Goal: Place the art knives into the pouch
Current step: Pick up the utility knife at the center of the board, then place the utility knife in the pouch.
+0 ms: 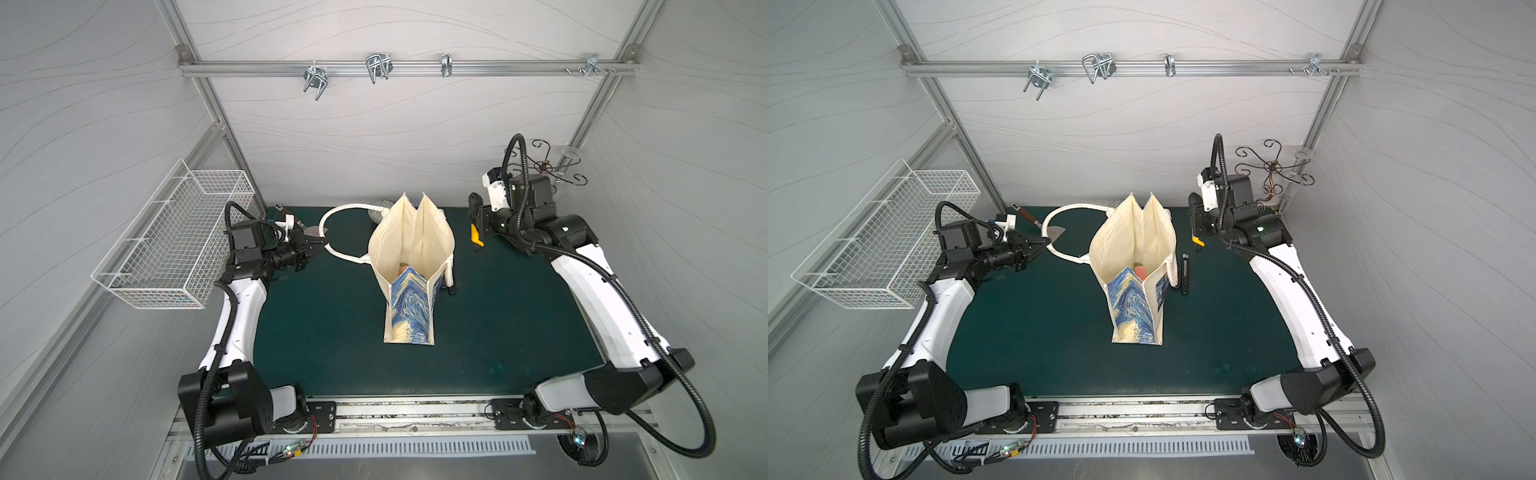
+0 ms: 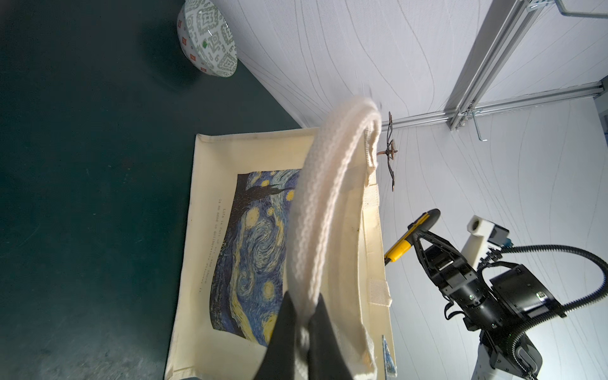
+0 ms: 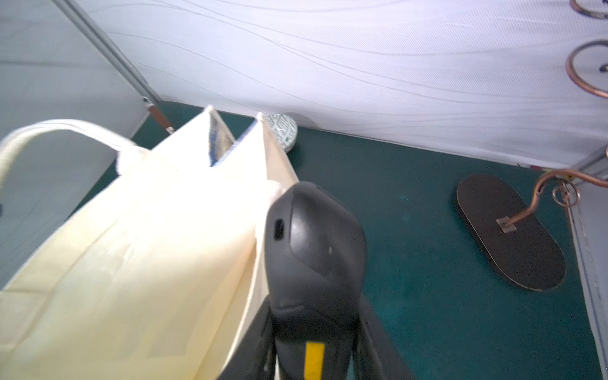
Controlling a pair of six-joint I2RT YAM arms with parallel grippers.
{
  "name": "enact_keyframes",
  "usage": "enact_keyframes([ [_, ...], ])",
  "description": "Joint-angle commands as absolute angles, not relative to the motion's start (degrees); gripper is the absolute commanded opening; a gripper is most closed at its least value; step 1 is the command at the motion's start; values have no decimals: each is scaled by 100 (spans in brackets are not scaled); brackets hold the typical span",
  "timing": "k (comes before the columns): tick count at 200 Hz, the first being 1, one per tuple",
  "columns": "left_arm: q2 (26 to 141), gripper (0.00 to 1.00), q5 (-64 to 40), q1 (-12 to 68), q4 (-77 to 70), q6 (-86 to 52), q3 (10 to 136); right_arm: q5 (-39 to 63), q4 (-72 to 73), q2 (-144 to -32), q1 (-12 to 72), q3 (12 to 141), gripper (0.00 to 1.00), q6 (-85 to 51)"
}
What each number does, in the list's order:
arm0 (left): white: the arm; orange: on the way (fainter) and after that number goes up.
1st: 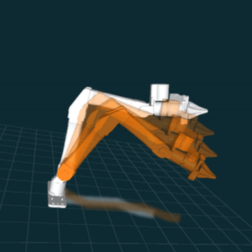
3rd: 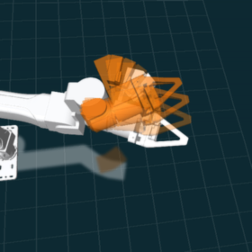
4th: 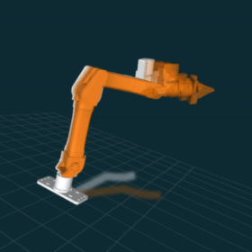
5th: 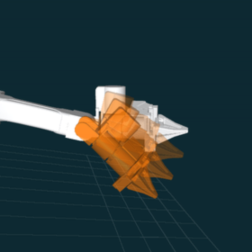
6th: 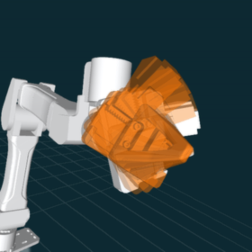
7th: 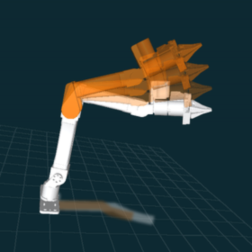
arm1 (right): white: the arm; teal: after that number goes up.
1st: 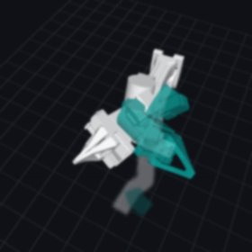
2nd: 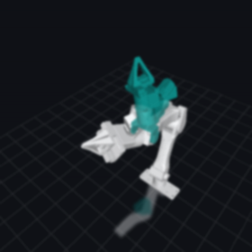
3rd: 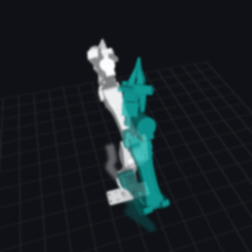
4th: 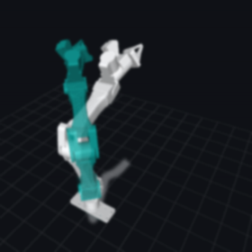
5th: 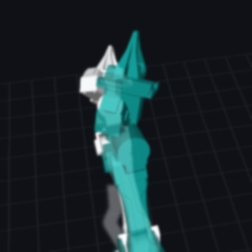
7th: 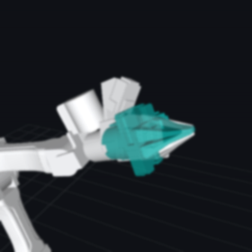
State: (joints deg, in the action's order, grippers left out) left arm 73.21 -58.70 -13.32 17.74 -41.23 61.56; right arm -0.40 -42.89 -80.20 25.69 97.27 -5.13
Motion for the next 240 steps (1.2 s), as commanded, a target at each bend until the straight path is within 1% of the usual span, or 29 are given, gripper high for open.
enact_keyframes([
  [1,7234,0,-6002,-1322,1449,-4200,6161,474,-3753,-7878,2839,9615,12,-152],
  [42,7197,0,-5986,-1327,1489,-4181,6152,374,-3243,-7875,3310,9802,13,146],
  [82,7181,0,-5985,-1319,1489,-4192,6156,448,-3297,-8435,3553,10614,13,280],
  [127,7181,0,-6005,-1317,1502,-4178,6156,655,-3188,-8947,3707,10634,14,231],
  [147,7198,0,-6008,-1317,1556,-4131,6186,727,-3376,-9219,3722,10619,15,176],
  [186,7207,0,-5998,-1318,1523,-4146,6162,673,-4279,-9850,3814,10849,15,126],
  [240,7214,0,-6008,-1318,1523,-4131,6126,533,-4812,-10151,3857,10822,16,79],
])
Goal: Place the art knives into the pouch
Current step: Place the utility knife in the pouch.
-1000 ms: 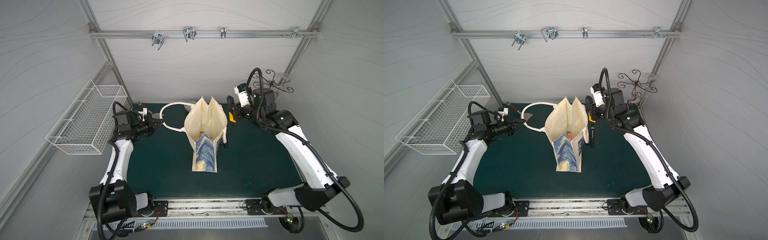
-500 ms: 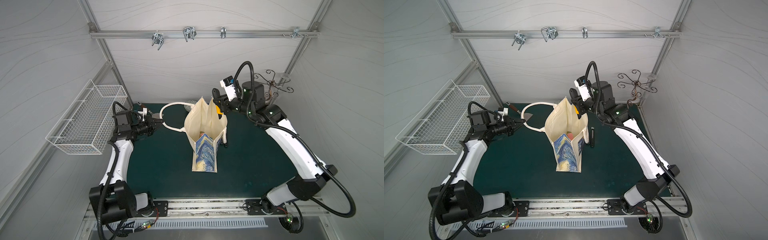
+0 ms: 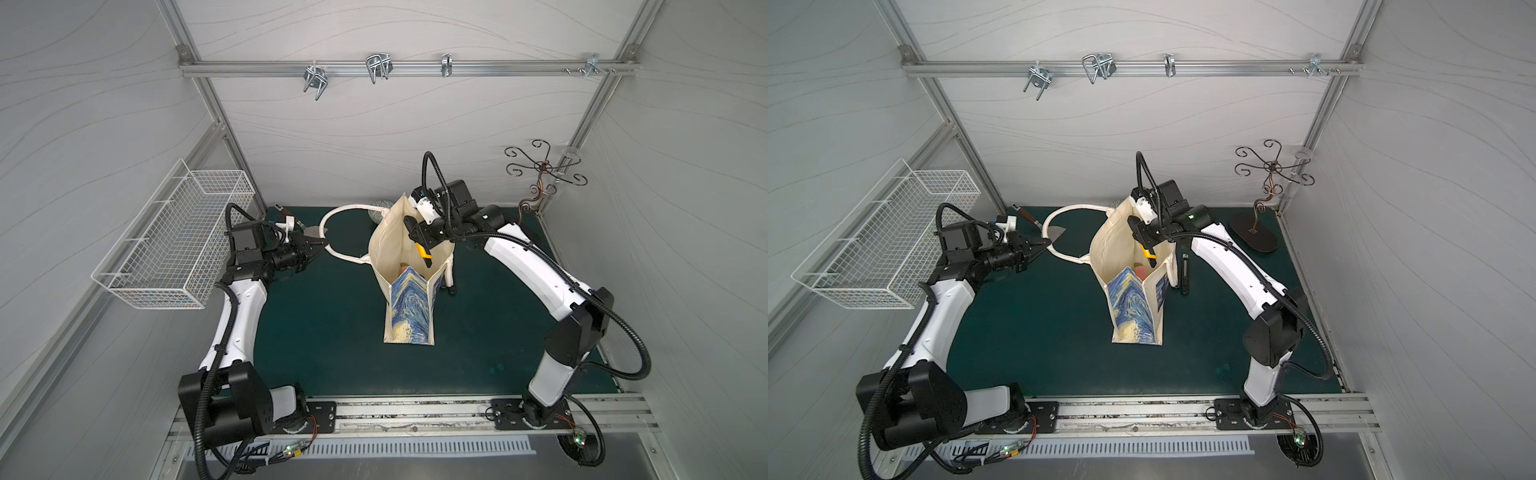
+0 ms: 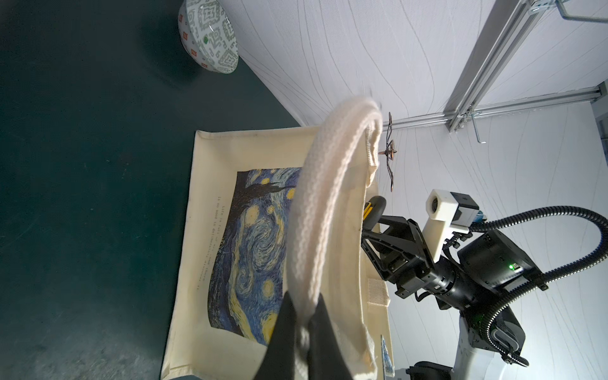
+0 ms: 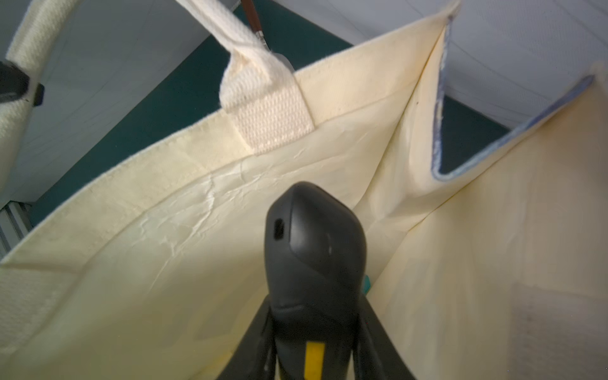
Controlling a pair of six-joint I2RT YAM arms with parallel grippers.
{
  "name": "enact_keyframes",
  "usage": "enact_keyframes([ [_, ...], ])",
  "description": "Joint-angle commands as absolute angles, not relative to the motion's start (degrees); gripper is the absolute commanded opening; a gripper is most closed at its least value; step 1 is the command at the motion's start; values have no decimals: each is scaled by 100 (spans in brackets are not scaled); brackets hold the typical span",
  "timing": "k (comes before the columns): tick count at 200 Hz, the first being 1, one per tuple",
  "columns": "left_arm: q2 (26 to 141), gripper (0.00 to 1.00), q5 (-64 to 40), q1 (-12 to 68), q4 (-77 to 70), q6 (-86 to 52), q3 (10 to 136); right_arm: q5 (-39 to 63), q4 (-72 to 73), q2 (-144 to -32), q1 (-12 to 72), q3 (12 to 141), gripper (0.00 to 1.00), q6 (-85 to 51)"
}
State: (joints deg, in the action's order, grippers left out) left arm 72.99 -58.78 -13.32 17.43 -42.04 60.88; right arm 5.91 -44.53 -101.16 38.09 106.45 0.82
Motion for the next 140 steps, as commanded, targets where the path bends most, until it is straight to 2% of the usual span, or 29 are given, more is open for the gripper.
enact_keyframes([
  [1,7215,0,-6006,-1314,1531,-4127,6135,526,-4823,-10160,3853,10829,16,79],
  [14,7215,0,-6002,-1318,1556,-4105,6142,545,-5032,-10281,3863,10947,19,103],
  [25,7220,0,-6001,-1316,1564,-4100,6137,518,-5224,-10402,3863,11081,27,105],
  [42,7230,0,-6008,-1317,1573,-4091,6144,465,-5333,-10510,3867,11136,28,114],
  [52,7241,0,-6009,-1313,1598,-4075,6164,472,-5334,-10512,3865,11119,35,122],
  [91,7263,0,-5989,-1316,1651,-4043,6221,442,-5317,-10421,3865,11166,46,176],
  [107,7256,0,-5988,-1318,1674,-4026,6222,424,-5287,-10366,3866,11198,55,208],
  [140,7240,0,-5968,-1316,1705,-4003,6198,320,-5168,-10129,3874,11212,54,187],
])
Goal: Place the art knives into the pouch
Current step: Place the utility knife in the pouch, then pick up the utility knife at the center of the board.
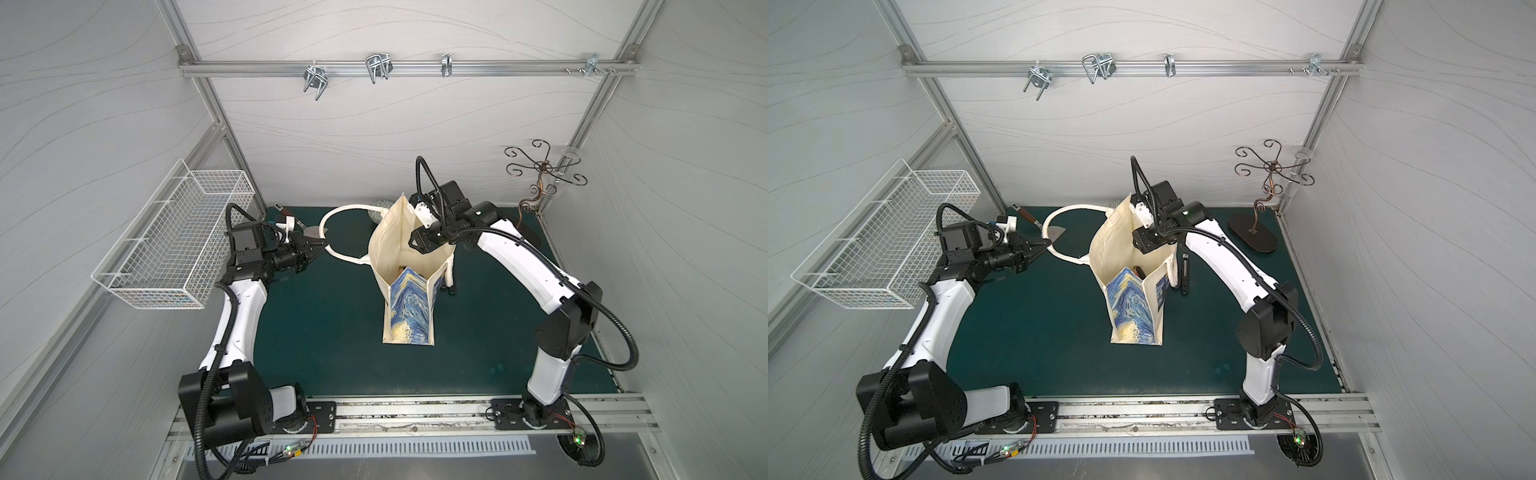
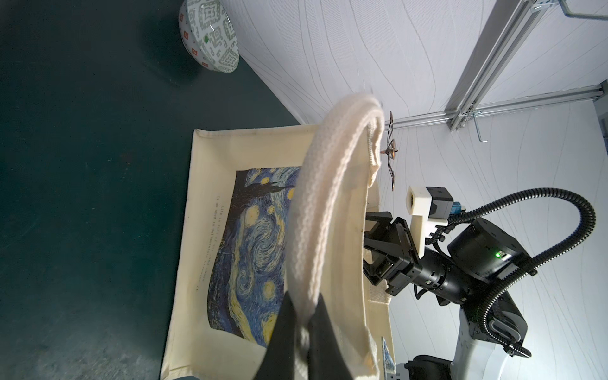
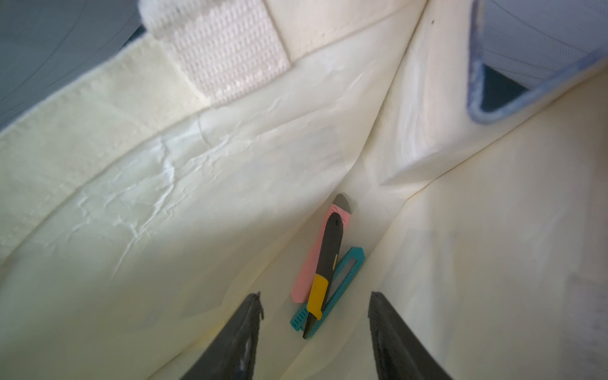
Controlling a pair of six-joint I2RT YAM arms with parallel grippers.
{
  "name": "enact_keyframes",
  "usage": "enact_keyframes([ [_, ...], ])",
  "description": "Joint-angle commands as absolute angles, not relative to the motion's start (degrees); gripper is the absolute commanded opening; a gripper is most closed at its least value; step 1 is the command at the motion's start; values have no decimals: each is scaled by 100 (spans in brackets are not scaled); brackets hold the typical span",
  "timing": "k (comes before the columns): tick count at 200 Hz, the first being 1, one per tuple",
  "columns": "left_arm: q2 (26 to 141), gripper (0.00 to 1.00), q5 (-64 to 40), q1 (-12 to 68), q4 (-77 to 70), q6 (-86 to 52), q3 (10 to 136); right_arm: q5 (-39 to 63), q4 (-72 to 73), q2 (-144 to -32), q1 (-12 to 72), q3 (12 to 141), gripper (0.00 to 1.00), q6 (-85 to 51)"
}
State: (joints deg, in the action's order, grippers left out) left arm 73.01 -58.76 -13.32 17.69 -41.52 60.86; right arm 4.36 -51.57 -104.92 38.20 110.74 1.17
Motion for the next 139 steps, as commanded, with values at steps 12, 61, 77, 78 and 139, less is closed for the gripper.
enact_keyframes([
  [12,7249,0,-5963,-1318,1705,-3993,6188,200,-4915,-9840,3906,11065,54,127],
  [61,7274,0,-5959,-1316,1705,-3973,6187,-812,-3763,-8237,3787,10168,61,-169],
  [77,7265,0,-5950,-1314,1697,-3980,6182,-991,-3901,-8063,3515,10138,62,-330],
  [78,7267,0,-5950,-1312,1696,-3977,6180,-1001,-3915,-8057,3493,10132,62,-337],
  [139,7241,0,-5975,-1318,1677,-4008,6203,-554,-4349,-8358,1995,9298,65,-1184],
])
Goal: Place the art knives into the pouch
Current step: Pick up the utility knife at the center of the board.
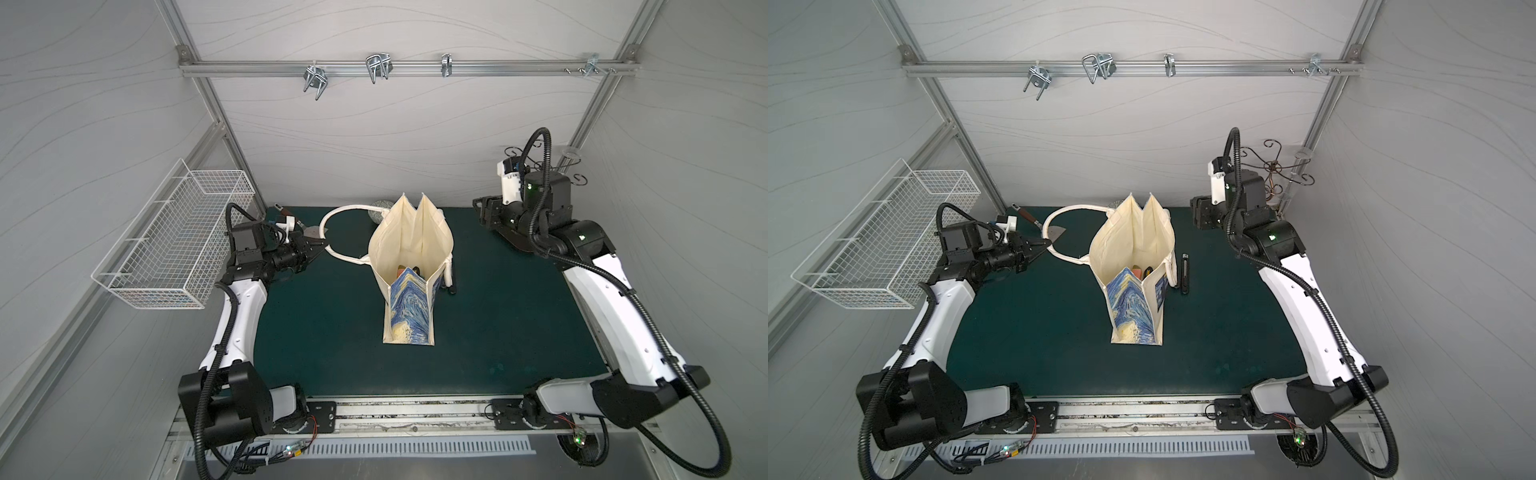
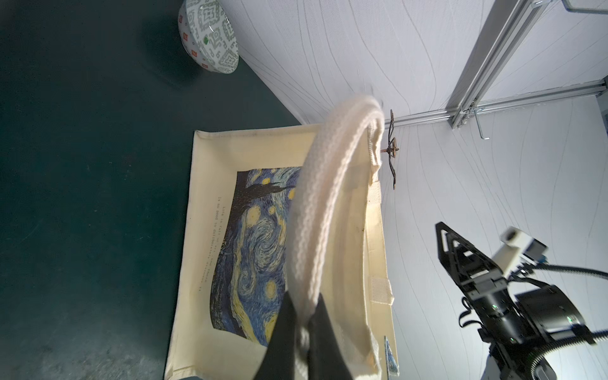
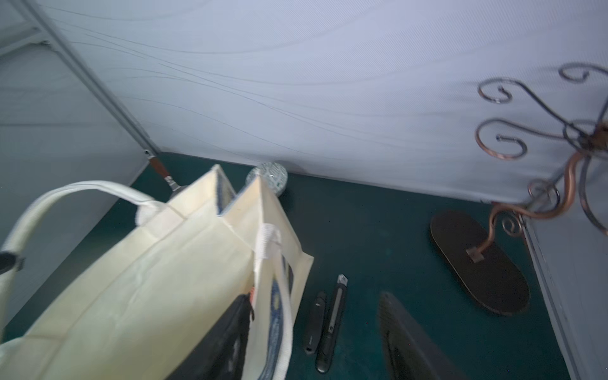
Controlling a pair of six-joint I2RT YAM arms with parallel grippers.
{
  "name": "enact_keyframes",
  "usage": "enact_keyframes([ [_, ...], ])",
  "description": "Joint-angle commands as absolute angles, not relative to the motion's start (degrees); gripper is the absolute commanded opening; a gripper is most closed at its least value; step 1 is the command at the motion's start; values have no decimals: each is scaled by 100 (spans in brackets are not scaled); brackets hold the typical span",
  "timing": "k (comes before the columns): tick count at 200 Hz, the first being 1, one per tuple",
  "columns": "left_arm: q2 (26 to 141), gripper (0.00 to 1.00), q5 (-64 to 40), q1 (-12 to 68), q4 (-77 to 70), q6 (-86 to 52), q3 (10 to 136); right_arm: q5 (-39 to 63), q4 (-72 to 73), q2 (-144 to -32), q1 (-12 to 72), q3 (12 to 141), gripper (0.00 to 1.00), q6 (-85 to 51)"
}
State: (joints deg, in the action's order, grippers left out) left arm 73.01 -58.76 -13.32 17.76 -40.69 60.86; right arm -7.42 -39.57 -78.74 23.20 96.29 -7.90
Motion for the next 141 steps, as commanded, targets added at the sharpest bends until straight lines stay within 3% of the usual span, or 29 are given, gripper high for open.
enact_keyframes([
  [1,7237,0,-5976,-1314,1678,-4008,6195,-549,-4359,-8380,1982,9281,65,-1194],
  [52,7232,0,-5970,-1318,1678,-4004,6179,43,-3956,-9861,1797,8660,75,-1436],
  [98,7283,0,-5985,-1318,1731,-3952,6187,286,-4157,-11388,1818,9201,75,-1509],
  [141,7343,0,-5985,-1318,1683,-3946,6195,325,-3939,-12007,1817,9308,72,-1586],
])
